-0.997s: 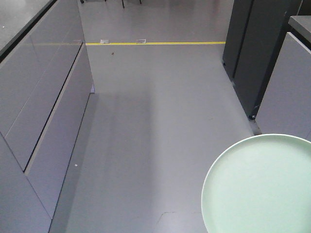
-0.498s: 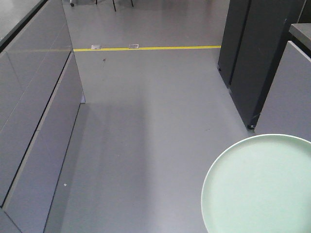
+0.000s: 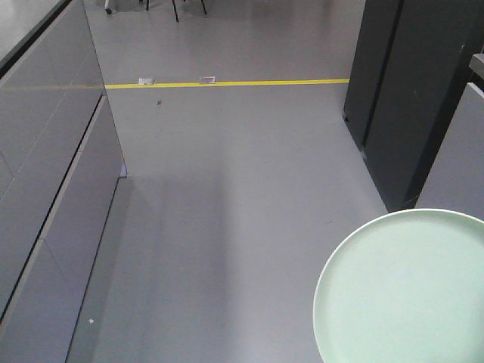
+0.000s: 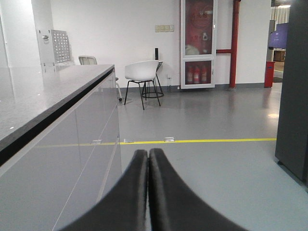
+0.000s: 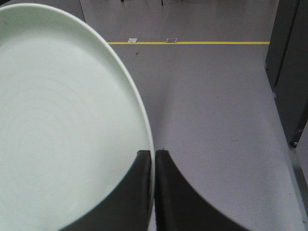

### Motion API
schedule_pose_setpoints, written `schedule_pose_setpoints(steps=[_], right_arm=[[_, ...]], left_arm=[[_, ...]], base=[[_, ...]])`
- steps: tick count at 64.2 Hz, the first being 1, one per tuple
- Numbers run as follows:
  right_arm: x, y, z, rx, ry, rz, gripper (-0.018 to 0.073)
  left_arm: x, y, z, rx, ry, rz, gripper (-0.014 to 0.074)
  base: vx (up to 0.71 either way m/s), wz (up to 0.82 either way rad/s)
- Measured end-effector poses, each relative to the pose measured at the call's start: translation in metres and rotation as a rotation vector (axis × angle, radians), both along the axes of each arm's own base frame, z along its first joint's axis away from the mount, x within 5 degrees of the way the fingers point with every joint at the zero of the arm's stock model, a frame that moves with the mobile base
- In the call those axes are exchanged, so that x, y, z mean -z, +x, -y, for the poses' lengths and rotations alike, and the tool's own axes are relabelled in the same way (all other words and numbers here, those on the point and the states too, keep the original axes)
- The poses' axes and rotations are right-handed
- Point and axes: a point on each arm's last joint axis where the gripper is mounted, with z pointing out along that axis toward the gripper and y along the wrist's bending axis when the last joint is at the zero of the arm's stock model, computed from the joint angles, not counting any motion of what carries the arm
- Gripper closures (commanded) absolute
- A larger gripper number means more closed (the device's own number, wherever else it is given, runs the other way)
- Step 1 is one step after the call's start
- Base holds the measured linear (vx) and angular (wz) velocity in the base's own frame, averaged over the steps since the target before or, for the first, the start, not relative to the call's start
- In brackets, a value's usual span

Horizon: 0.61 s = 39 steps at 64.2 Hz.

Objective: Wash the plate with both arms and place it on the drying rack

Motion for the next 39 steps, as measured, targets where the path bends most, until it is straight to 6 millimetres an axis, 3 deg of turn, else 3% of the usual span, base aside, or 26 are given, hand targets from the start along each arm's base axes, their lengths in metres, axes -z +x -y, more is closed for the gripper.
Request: schedule_pose_setpoints(steps=[39], right_arm=[[0.0, 0.0, 0.0, 0.0, 0.0, 0.0, 0.0564]], left_arm=[[-0.0005, 0.0, 0.0001, 0.001, 0.0, 0.005, 0.0602]], base=[[0.27, -0.12]])
